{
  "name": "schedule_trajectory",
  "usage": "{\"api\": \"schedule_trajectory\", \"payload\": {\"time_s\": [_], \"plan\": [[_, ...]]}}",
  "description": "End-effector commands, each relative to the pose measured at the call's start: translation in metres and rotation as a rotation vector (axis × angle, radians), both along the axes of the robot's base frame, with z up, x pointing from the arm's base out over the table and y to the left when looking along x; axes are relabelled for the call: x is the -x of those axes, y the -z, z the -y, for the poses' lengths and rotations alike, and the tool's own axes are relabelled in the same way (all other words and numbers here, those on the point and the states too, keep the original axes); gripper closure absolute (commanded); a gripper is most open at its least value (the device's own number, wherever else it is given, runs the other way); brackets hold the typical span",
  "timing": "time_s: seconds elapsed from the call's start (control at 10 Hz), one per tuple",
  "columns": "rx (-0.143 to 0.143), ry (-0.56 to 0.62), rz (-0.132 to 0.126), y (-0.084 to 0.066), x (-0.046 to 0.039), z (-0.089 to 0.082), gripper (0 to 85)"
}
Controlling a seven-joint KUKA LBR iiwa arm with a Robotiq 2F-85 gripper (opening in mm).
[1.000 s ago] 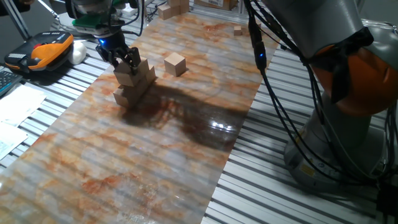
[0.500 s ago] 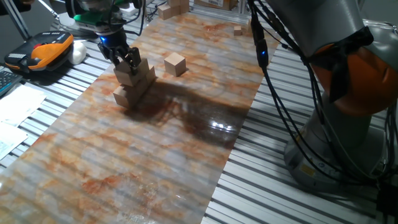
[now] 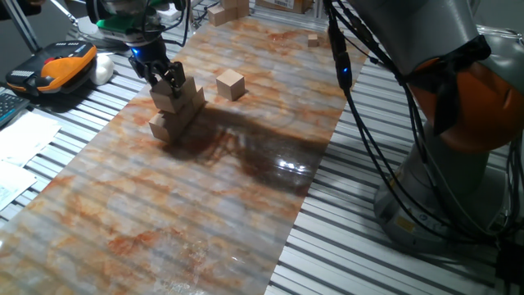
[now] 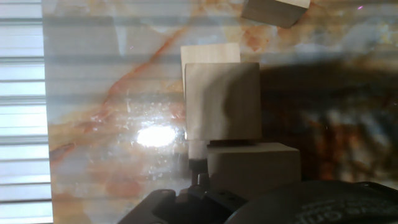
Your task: Stack the blocks into a pyramid shape
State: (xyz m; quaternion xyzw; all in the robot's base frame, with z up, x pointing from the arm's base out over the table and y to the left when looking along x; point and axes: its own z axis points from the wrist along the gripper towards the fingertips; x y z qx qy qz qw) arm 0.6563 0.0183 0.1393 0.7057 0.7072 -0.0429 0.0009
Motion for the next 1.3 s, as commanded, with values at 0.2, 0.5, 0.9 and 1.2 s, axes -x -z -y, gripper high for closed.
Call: {"api": "schedule_trajectory", "payload": {"time_s": [0.2,0.5,0.9,1.2], "plan": [[-0.006,-0.003,0.006,0.0000,0.0000,0.0001,85.0],[-0.008,-0.022,0.011,0.0000,0.0000,0.0001,85.0],[-0.014,-0.034,0.018,0.0000,0.0000,0.0001,85.0],[-0.014,-0.060,0.021,0.0000,0.0000,0.0001,85.0]]}}
